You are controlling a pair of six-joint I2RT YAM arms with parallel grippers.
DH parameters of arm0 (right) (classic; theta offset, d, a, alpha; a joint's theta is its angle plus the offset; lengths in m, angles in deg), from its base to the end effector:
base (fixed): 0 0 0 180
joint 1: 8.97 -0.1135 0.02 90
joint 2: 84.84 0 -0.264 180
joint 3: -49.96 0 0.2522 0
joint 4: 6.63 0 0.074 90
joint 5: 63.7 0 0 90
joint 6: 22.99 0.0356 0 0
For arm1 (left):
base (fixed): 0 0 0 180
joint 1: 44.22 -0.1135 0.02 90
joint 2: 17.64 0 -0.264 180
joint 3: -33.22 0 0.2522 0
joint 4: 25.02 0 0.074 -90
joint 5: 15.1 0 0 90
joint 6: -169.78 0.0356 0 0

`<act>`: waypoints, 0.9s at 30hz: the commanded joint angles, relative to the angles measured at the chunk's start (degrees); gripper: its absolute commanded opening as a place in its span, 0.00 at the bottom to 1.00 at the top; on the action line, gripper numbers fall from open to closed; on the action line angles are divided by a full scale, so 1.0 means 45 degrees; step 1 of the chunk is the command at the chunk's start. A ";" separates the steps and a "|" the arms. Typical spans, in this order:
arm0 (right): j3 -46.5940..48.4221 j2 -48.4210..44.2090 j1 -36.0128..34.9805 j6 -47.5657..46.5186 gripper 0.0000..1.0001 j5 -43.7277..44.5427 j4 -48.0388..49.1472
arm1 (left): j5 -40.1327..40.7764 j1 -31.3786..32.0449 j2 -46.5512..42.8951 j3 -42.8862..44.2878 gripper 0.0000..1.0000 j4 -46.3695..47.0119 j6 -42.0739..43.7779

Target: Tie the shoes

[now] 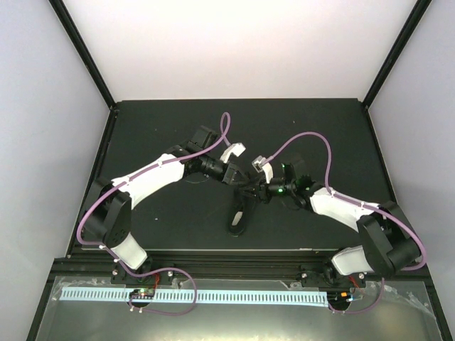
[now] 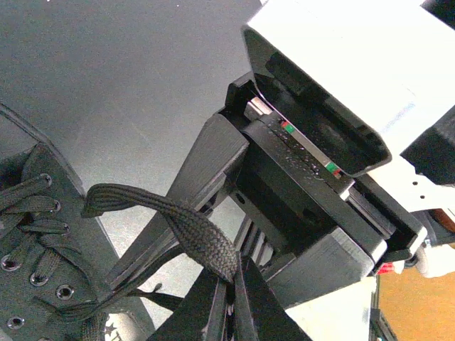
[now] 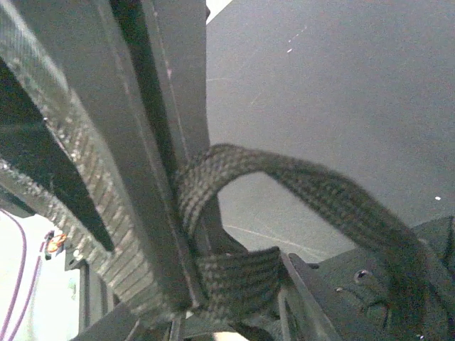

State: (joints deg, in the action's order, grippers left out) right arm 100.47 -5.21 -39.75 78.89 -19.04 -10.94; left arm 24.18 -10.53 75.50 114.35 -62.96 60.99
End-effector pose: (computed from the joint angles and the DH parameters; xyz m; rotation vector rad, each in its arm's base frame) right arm 0.2237 0.1627 0.1959 -0.8391 2.0647 1.2717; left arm 0.2703 -0.2133 0.2507 0.7555 2.4328 -1.4717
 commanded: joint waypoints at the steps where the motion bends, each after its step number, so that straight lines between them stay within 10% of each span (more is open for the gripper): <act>1: 0.0175 0.0147 -0.0073 -0.0011 0.35 0.0590 0.0875 | -0.0518 -0.0138 0.0105 0.0542 0.02 0.0148 -0.0223; 14: -0.0198 0.0543 -0.0073 0.0638 0.02 0.1086 0.2139 | -0.0548 -0.0175 0.0151 0.0506 0.02 0.0183 -0.0242; 27: -0.0552 -0.0832 -0.0063 0.0823 0.02 0.0289 -0.0332 | -0.0458 -0.0787 0.0549 0.0537 0.11 0.0308 0.0569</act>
State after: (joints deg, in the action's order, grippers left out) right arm 98.61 -6.32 -40.13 82.14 -16.66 -8.53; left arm 23.63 -13.06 76.27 114.35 -62.28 61.15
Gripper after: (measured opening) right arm 0.019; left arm 0.079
